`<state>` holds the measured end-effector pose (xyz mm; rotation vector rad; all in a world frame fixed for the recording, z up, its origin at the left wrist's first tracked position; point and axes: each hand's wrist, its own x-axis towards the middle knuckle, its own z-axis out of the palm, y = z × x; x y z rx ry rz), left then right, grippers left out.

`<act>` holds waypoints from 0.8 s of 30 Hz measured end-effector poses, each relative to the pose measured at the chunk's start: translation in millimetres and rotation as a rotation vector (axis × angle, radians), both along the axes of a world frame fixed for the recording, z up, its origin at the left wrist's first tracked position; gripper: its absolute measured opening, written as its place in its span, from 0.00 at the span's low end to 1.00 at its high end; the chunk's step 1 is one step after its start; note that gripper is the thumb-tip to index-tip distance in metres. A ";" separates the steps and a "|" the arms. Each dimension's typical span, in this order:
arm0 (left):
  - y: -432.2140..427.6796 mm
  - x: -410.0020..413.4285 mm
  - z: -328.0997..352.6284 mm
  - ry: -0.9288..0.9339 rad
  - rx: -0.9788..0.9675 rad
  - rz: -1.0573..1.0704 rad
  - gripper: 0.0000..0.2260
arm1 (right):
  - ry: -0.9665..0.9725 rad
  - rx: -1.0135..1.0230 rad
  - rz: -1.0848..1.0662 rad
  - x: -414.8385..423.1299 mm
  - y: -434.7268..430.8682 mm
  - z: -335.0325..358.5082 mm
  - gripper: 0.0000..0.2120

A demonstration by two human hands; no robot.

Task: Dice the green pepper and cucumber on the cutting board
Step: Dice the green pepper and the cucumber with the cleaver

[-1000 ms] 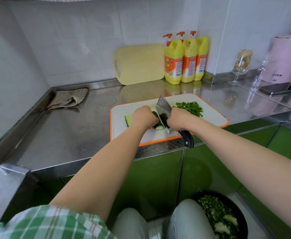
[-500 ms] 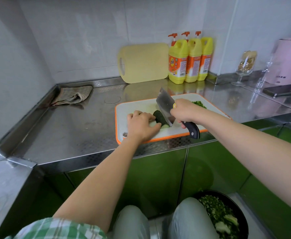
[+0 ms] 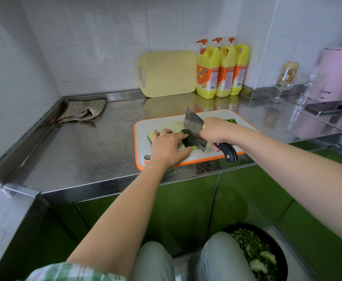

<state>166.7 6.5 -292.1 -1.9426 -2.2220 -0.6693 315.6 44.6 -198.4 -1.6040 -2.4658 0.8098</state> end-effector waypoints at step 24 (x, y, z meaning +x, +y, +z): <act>2.9 0.8 0.4 0.036 -0.001 0.008 0.20 | -0.171 -0.003 0.065 -1.7 -3.9 7.9 0.10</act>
